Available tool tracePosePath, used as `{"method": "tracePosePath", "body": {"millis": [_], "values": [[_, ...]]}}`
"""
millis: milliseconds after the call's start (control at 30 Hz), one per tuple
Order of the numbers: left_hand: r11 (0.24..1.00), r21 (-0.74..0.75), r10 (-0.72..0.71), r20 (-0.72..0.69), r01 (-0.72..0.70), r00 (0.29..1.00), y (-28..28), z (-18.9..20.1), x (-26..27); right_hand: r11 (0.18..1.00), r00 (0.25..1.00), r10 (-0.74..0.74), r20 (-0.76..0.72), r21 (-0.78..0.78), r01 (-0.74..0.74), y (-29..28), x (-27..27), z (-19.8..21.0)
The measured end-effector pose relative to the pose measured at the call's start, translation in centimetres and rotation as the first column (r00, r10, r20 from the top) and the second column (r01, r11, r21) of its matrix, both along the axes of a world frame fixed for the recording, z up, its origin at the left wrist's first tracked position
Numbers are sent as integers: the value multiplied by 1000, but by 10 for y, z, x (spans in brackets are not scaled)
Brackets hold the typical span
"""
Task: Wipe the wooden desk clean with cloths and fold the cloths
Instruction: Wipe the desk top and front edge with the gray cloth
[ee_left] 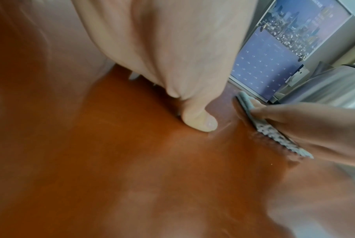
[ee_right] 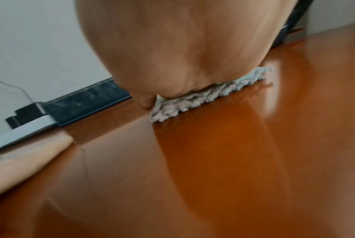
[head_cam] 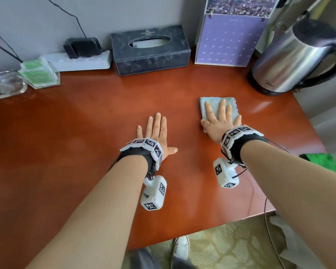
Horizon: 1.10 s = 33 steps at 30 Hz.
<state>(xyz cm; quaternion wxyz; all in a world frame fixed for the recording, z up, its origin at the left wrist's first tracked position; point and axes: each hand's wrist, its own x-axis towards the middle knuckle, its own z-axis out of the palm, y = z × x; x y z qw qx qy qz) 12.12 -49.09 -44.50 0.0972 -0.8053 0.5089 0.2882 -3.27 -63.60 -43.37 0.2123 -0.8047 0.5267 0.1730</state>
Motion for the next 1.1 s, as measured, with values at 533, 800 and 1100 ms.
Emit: {"method": "tracePosePath", "body": {"millis": [533, 800, 1100], "values": [[1000, 10, -16, -32, 16, 999, 3, 5, 2, 978, 978, 206, 13, 20, -207, -31, 59, 1], [999, 44, -25, -53, 27, 998, 1, 8, 4, 997, 996, -80, -32, -6, 80, -58, 39, 8], [997, 40, -65, 8, 65, 998, -1, 23, -3, 973, 973, 230, 2, 22, -230, -20, 102, 3]]}}
